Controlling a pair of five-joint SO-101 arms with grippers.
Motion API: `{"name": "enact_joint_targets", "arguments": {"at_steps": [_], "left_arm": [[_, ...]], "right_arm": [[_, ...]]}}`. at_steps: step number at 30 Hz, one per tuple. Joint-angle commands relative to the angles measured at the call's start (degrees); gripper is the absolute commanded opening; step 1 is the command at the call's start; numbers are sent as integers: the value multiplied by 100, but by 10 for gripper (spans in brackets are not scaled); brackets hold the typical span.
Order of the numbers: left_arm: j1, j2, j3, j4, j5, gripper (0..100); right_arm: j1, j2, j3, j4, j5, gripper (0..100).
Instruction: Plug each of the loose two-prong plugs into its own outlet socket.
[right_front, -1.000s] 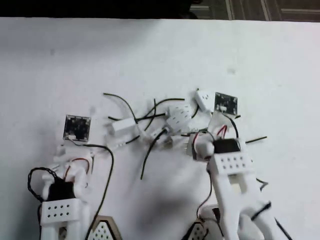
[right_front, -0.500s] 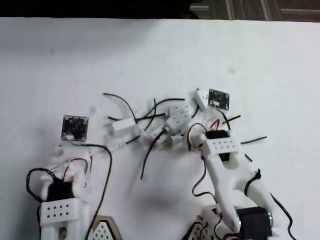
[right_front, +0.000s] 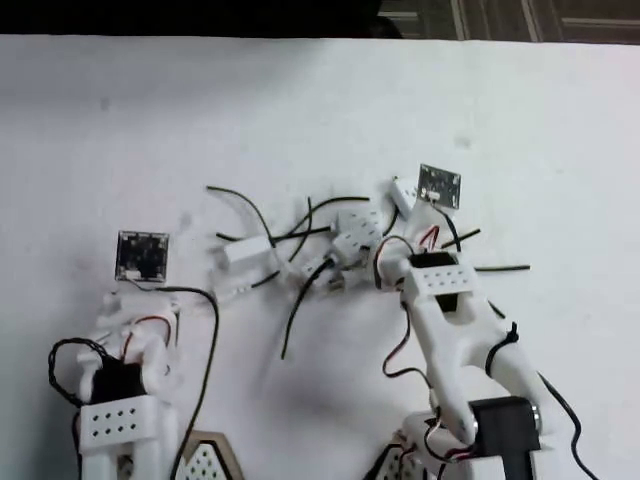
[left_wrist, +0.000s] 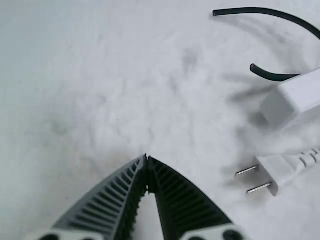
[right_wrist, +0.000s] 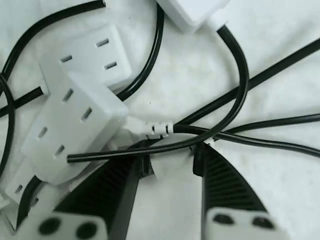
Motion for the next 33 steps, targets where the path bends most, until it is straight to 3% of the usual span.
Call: {"name": "enact_joint_targets", "arguments": {"at_steps": [1, 6, 20, 26, 33], "left_arm": [[-48, -75, -167, -35, 18, 24], [-48, -75, -167, -35, 18, 24], [-48, -75, -167, -26, 18, 24], [-48, -75, -167, -26, 18, 24], [-48, -75, -167, -26, 18, 24]], "right_arm": [[84, 242, -281, 295, -26, 139], [75, 268, -378, 769, -26, 140], [66, 321, -378, 778, -237, 137], [75, 277, -378, 954, -220, 12], [75, 259, -624, 1613, -193, 16]]}}
